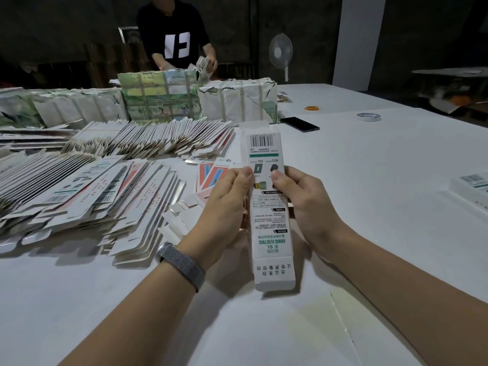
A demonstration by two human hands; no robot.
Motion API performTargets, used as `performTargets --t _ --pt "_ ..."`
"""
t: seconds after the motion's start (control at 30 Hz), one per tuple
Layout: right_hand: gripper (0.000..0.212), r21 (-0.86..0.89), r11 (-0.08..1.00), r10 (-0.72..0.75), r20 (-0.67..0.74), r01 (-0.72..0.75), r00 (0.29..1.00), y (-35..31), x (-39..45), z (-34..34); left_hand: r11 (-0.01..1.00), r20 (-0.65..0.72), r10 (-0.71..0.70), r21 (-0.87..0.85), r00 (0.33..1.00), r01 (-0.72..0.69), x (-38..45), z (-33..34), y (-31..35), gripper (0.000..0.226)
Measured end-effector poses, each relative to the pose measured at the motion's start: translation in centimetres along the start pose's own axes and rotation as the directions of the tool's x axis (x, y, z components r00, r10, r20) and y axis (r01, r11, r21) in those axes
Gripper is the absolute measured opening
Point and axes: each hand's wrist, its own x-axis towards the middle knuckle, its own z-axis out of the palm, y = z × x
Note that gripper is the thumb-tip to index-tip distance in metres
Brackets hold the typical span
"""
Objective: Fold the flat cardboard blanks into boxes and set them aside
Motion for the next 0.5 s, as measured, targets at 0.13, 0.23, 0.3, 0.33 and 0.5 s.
performTargets --t 0.13,0.23,0.3,0.33,0.5 --pt "0.026 0.041 0.999 0.016 0.012 -0.016 1.000 -0.13 -0.03 -0.04 0.999 0.003 0.019 -0.038 1.000 -0.019 -0.04 0.00 0.22 0.035" --pt "0.026 0.041 0.999 0.003 0.043 -0.004 0.999 -0.11 -0.11 0.01 0.995 -0.015 0.049 -0.084 0.999 -0.050 0.15 -0.12 0.38 0.022" --pt "0.025 0.031 1.000 -0.010 0.073 0.007 0.997 0.08 -0.21 0.13 0.991 -0.052 0.083 -0.102 0.995 -0.088 0.38 -0.34 0.45 0.023" --pt "0.025 0.029 0.999 -0.017 0.083 0.014 0.996 0.16 -0.21 0.16 0.989 -0.066 0.097 -0.106 0.993 -0.104 0.45 -0.42 0.47 0.024" --pt "0.044 0.013 0.999 -0.031 0.083 0.030 0.996 0.09 -0.20 -0.11 0.983 -0.002 0.135 -0.125 0.991 -0.134 0.19 -0.26 0.44 0.029"
